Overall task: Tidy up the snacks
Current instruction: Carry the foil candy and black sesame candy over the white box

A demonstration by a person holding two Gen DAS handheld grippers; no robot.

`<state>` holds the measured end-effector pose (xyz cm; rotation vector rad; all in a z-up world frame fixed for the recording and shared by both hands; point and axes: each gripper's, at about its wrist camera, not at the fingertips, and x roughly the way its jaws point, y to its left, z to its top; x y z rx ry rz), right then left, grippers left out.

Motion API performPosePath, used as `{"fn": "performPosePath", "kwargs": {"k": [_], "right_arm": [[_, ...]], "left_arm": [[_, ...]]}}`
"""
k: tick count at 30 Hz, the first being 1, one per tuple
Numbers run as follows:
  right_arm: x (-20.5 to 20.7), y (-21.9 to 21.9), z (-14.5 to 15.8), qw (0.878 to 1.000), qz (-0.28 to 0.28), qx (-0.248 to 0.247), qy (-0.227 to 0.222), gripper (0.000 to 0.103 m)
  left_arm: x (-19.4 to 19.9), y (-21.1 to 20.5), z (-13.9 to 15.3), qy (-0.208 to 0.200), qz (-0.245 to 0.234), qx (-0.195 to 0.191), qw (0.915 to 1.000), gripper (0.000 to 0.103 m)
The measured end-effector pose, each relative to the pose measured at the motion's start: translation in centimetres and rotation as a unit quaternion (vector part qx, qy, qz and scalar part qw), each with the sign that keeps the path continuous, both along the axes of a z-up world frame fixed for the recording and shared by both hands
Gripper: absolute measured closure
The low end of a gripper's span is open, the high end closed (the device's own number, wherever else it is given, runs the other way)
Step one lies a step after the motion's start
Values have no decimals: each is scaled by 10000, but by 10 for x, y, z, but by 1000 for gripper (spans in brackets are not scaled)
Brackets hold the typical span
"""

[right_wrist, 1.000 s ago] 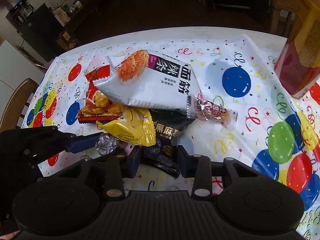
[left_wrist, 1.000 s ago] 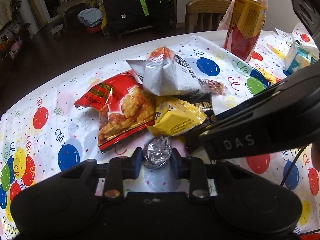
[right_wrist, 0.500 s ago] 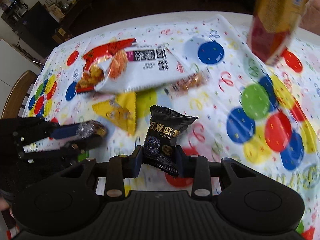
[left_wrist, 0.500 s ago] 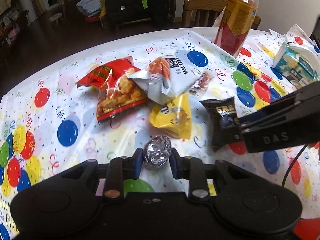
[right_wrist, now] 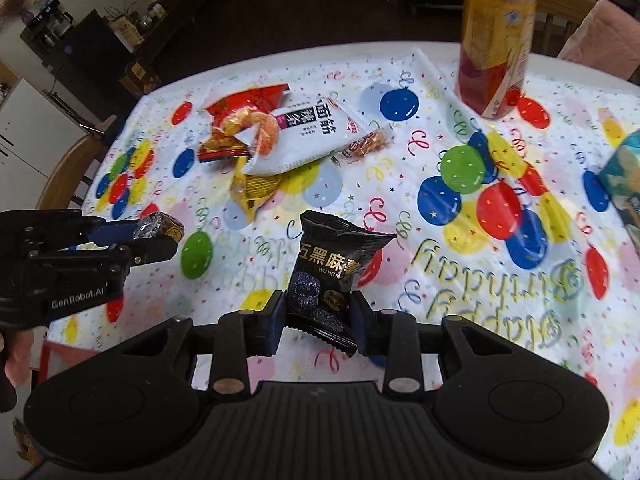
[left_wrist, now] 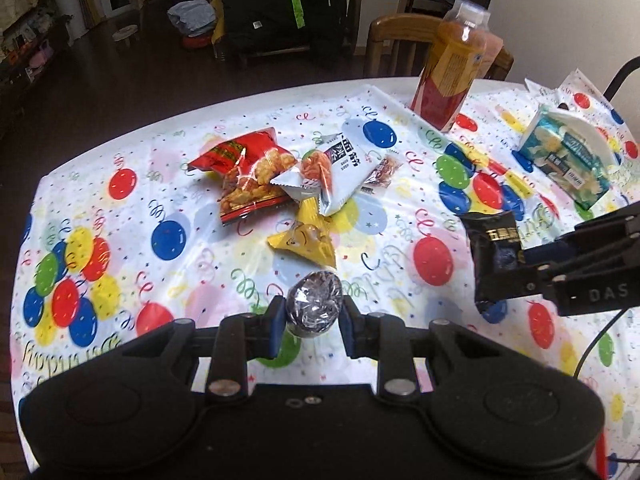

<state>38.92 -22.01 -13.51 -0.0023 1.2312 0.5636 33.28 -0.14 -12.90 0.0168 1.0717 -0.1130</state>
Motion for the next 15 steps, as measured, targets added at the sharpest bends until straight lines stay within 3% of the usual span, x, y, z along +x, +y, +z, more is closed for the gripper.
{"fn": "performPosePath", "kwargs": {"k": [15], "right_arm": [[-82,-17,70,9991,100,4,-416,70]], "left_arm": [[-73,-1,54,-215,-181,-156,9995,77]]}}
